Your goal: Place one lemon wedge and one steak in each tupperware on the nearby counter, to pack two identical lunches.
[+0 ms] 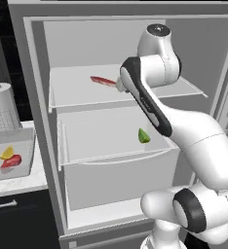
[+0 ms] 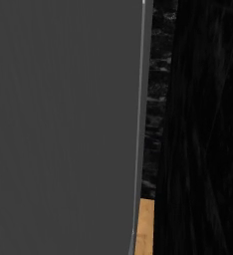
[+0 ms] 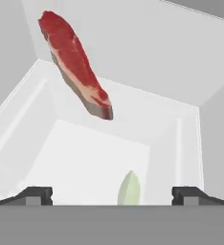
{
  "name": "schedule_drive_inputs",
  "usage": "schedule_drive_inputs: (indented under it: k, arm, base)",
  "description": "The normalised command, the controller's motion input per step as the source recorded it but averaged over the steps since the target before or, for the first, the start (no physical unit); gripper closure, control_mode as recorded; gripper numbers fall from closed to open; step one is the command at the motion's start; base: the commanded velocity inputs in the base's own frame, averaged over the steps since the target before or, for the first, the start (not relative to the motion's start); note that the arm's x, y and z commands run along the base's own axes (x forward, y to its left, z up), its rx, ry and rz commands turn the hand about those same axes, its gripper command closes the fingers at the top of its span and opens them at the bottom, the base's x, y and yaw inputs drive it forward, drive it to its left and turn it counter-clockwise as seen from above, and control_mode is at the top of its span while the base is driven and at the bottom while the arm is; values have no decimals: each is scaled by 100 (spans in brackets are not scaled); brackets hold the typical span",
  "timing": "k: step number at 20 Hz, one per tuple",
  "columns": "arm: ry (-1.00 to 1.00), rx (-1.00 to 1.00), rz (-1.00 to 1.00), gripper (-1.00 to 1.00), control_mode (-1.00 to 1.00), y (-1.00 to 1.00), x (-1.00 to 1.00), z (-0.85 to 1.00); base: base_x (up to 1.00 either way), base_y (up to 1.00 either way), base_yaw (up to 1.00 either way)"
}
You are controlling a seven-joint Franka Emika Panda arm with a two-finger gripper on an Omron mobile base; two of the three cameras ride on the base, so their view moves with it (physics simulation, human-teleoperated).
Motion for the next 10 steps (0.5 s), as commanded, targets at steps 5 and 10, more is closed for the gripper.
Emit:
schedule_drive_inputs:
  k: [5, 10]
  arm:
    - [1, 3, 4, -100, -100, 2, 69, 0]
    - [6, 5, 0, -100, -100, 24, 70, 0]
  base:
    - [0, 0, 0]
    - [0, 0, 0]
